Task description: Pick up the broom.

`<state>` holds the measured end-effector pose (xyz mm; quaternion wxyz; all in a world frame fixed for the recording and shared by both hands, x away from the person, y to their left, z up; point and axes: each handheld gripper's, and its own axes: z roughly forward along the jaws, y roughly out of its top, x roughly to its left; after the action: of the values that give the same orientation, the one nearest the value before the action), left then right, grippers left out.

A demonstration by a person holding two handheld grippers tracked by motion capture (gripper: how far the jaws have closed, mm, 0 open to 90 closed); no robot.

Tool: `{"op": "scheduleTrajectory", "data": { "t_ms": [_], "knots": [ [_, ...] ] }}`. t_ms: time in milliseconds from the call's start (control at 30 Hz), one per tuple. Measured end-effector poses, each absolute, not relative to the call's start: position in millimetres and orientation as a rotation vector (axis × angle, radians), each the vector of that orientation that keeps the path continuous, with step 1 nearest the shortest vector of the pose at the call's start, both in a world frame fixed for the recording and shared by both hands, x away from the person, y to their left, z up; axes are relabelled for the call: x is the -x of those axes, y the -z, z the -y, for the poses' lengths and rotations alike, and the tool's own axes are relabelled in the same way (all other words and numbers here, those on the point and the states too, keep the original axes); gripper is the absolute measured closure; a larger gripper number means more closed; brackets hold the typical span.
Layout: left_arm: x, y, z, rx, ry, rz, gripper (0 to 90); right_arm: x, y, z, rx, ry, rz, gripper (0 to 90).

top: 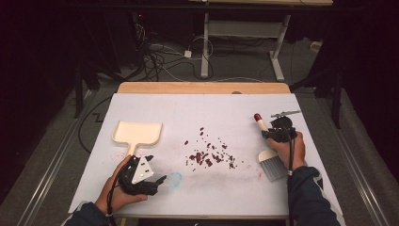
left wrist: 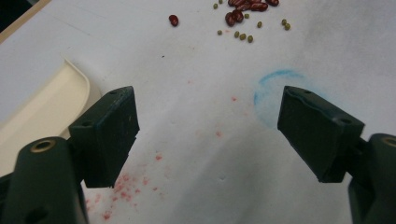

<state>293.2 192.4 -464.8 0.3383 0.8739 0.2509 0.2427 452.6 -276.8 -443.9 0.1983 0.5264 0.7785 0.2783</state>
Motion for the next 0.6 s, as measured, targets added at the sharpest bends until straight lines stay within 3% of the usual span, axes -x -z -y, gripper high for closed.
{"op": "scheduleTrajectory", "data": {
  "t_ms": [300, 600],
  "knots": [
    [-296, 448, -187, -2.149, -0.548, -0.695, 19.6, -415, 406, 287, -1.313, -0.998, -2.065, 71.0],
    [-296, 420, -142, -2.077, -0.451, -0.602, 21.6, -372, 366, 273, -1.16, -1.194, -1.963, 71.0]
  ]
}}
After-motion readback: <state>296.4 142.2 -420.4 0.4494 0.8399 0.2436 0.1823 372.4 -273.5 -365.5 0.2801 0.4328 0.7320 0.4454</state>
